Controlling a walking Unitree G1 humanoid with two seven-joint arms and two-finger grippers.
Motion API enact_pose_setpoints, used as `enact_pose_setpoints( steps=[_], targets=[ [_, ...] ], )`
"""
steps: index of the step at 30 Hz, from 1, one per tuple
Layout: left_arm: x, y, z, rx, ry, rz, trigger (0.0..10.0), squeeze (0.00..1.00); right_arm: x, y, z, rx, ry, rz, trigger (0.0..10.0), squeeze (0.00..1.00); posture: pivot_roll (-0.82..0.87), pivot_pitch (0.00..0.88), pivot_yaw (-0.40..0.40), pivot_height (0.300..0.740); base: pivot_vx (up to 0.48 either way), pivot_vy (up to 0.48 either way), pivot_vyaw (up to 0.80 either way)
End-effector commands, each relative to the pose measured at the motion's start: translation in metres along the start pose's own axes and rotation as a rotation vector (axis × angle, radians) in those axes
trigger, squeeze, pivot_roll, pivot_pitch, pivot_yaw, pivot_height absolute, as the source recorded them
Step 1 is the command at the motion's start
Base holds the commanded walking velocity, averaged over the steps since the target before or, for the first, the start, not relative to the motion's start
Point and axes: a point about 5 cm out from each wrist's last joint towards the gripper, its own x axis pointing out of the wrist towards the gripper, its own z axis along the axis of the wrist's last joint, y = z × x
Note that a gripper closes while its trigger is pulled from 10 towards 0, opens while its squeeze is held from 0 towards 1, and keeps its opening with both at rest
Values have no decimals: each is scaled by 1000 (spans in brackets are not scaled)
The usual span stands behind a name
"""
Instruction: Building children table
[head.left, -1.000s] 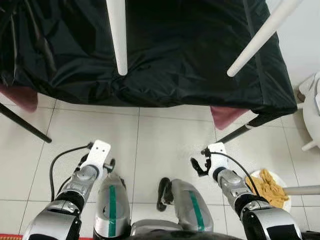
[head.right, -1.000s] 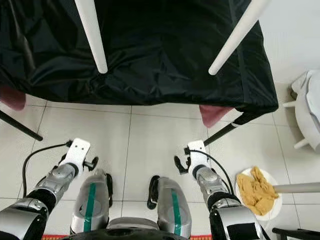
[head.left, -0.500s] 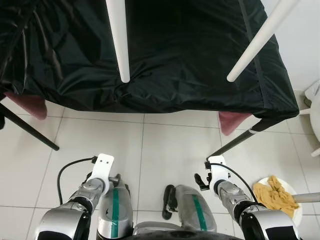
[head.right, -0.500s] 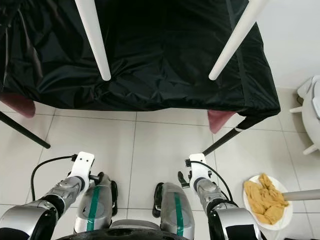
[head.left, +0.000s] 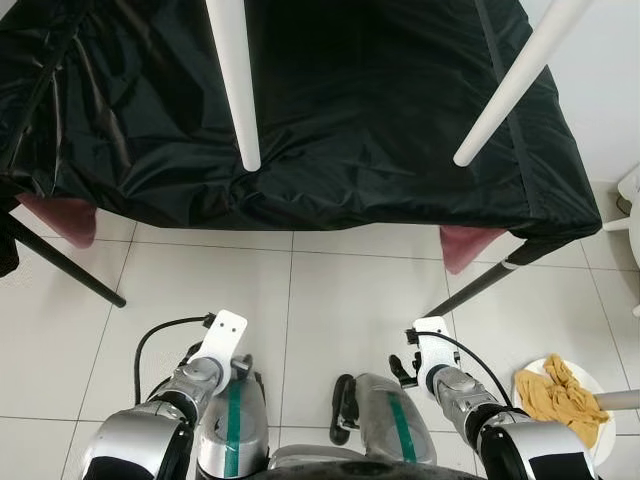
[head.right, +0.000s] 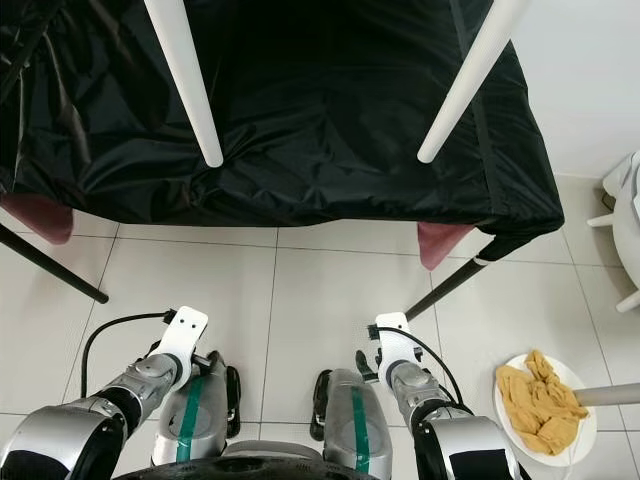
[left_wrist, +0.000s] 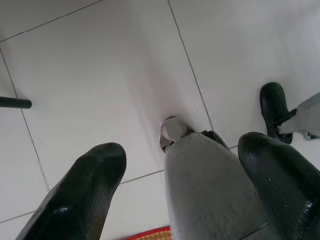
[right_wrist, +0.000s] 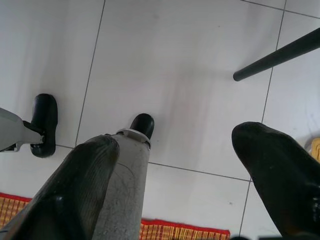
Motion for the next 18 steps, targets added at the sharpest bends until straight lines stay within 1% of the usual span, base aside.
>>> enact_pose_setpoints(
  steps=[1, 2, 4, 6, 9, 12, 15, 16, 18],
  targets=[
    [-1, 2, -8, -41, 30, 109, 10000, 0, 0, 2, -2, -6, 16, 6, 10000, 0, 91, 0, -49, 740, 0, 0, 0],
    [-1, 1, -9, -67, 34, 107, 10000, 0, 0, 2, -1, -8, 16, 8, 10000, 0, 91, 0, -49, 740, 0, 0, 0],
    [-1, 1, -10, -65, 37, 106, 10000, 0, 0, 2, -1, -6, 14, 12, 10000, 0, 94, 0, -55, 740, 0, 0, 0],
    [-1, 0, -10, -34, 34, 91, 10000, 0, 1, 3, -1, -20, 17, 21, 10000, 0, 97, 0, -63, 740, 0, 0, 0],
    [-1, 0, -10, -20, 33, 87, 10000, 0, 1, 4, -1, -27, 19, 24, 10000, 0, 97, 0, -63, 740, 0, 0, 0],
    [-1, 9, -3, -54, -9, 104, 10000, 0, 0, 2, -3, -39, 33, 21, 10000, 0, 96, 0, -77, 740, 0, 0, 0],
    [-1, 10, -1, -63, -23, 101, 10000, 0, 0, 2, -4, -41, 36, 20, 10000, 0, 96, 0, -77, 740, 0, 0, 0],
    [-2, 13, 0, -81, -36, 108, 10000, 0, -1, 1, -6, -25, 40, 15, 10000, 0, 96, 0, -74, 740, 0, 0, 0],
    [-2, 16, 0, -75, -39, 120, 10000, 0, -1, 0, -8, -27, 50, 16, 10000, 0, 94, 0, -71, 740, 0, 0, 0]
  ],
)
